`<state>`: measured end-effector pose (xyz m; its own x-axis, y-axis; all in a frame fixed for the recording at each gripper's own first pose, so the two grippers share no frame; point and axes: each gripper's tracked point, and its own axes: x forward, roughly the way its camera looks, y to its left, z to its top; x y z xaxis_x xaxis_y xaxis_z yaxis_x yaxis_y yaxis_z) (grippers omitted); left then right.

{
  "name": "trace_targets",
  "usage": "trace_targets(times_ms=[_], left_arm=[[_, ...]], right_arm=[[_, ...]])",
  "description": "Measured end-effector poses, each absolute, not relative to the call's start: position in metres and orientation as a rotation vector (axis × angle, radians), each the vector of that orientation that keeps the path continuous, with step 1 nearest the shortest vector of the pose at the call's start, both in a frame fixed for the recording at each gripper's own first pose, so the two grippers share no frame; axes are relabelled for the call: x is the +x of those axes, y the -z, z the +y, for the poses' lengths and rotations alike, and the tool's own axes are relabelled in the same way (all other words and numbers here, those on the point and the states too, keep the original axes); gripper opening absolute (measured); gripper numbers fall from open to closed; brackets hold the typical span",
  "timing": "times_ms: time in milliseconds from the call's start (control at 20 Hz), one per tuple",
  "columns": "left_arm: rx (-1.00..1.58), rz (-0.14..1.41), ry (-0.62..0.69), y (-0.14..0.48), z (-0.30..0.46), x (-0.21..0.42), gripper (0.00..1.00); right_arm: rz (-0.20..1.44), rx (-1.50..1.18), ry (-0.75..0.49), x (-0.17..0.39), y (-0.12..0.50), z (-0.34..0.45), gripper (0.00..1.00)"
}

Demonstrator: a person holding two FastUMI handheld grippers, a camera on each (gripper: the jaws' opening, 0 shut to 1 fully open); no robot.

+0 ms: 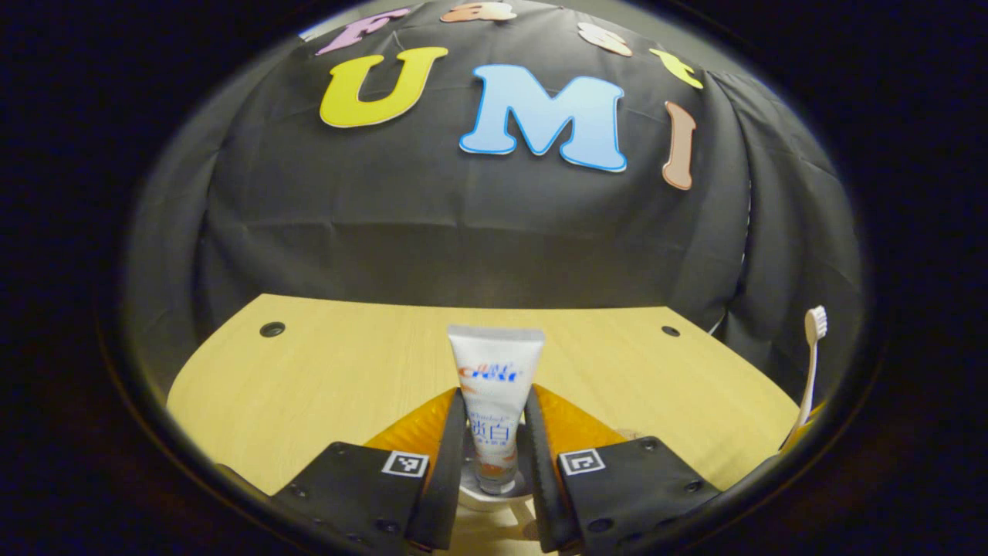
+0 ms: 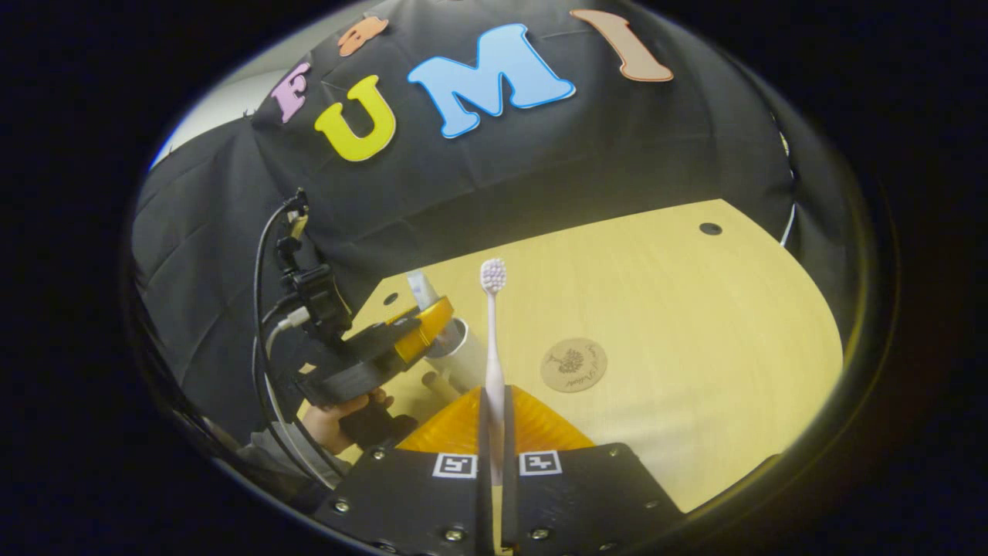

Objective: Put the toothbrush and toothpaste on the desktop into the cup, then pick up the cup and place it on the coaster on the desktop.

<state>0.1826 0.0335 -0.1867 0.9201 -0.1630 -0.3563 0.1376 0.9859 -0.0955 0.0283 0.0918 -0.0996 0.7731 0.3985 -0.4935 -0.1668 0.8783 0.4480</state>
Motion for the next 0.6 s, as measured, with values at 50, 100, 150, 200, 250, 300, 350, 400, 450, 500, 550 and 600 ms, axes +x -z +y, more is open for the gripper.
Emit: trace_targets(times_ms=[50, 100, 150, 200, 250, 300, 350, 400, 450, 500, 550, 600], left_arm=[[-0.054, 0.369, 0.154, 0.186, 0.035, 0.182, 0.52], [-0.047, 0.369, 0.152, 0.186, 0.034, 0.182, 0.52], [-0.041, 0.374, 0.15, 0.185, 0.034, 0.18, 0.51], [-0.05, 0.377, 0.151, 0.184, 0.036, 0.176, 0.59], [-0.062, 0.385, 0.153, 0.185, 0.038, 0.171, 0.69], [-0.073, 0.39, 0.153, 0.185, 0.038, 0.166, 0.75], [-0.094, 0.393, 0.144, 0.18, 0.042, 0.156, 0.83], [-0.1, 0.393, 0.137, 0.177, 0.044, 0.15, 0.83], [-0.102, 0.392, 0.136, 0.172, 0.047, 0.141, 0.88], [-0.099, 0.39, 0.137, 0.168, 0.049, 0.134, 0.83], [-0.089, 0.394, 0.136, 0.163, 0.051, 0.123, 0.83], [-0.084, 0.401, 0.135, 0.161, 0.053, 0.117, 0.88]], right_arm=[[0.61, 0.392, -0.32, 0.03, 0.097, 0.093, 0.06], [0.603, 0.386, -0.325, 0.031, 0.094, 0.093, 0.06], [0.592, 0.381, -0.328, 0.035, 0.091, 0.093, 0.06], [0.581, 0.378, -0.333, 0.038, 0.087, 0.094, 0.06], [0.57, 0.376, -0.336, 0.042, 0.085, 0.094, 0.06], [0.556, 0.374, -0.342, 0.047, 0.08, 0.096, 0.05], [0.533, 0.37, -0.351, 0.058, 0.073, 0.098, 0.05], [0.516, 0.367, -0.357, 0.066, 0.068, 0.101, 0.05], [0.489, 0.366, -0.369, 0.078, 0.061, 0.106, 0.05], [0.476, 0.367, -0.374, 0.085, 0.059, 0.109, 0.05], [0.449, 0.373, -0.384, 0.102, 0.054, 0.117, 0.05], [0.432, 0.377, -0.39, 0.114, 0.052, 0.122, 0.05]])
